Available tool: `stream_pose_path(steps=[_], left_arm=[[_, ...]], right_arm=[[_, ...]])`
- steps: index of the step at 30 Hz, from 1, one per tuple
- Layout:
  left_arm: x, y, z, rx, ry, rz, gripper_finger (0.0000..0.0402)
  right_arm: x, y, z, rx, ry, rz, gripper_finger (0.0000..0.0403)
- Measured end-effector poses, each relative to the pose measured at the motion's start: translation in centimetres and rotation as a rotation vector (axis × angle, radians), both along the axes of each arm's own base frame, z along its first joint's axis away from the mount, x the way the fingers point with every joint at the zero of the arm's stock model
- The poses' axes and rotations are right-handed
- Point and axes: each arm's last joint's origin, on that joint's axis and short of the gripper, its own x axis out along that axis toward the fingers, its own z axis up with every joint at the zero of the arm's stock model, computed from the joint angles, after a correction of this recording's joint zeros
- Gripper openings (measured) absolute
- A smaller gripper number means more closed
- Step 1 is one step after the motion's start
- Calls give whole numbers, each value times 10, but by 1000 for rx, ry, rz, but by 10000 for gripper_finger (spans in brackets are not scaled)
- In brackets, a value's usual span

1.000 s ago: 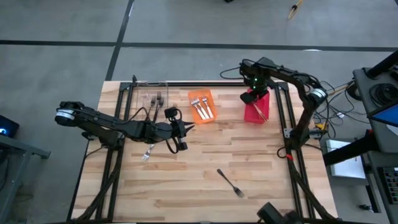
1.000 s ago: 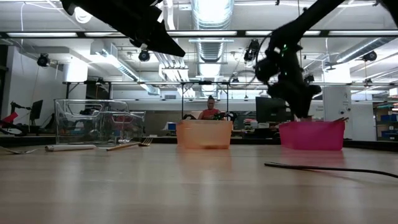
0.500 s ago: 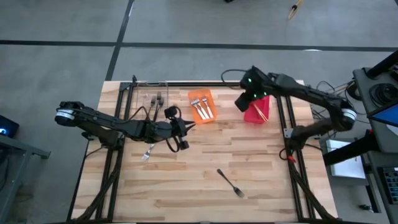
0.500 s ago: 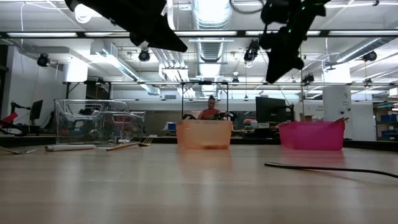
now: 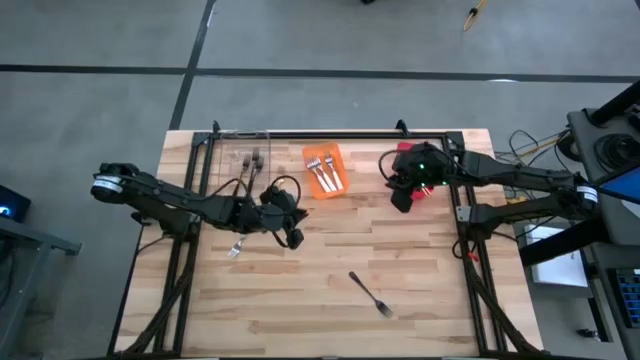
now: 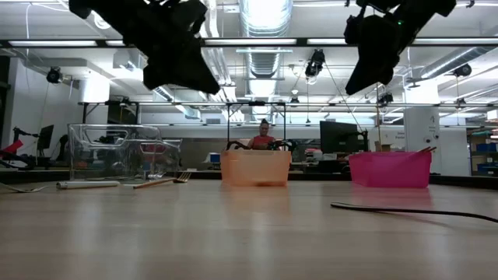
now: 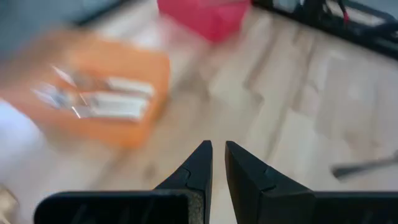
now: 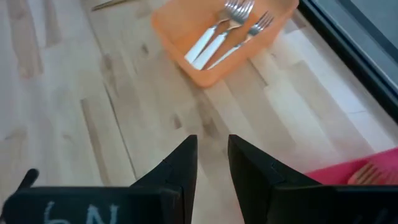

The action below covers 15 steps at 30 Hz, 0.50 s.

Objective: Sort silverware by color (type)
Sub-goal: Put the white fork into the orange bin

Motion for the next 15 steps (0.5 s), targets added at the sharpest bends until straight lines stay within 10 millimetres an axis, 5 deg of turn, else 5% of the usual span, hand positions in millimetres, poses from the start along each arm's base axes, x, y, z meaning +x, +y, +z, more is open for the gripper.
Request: stream_pose_path(steps=[15], left_arm=[[-26,-1,-27,-369,271,199,27]], right_arm=[[4,7,-25,-41,-37,68,73]])
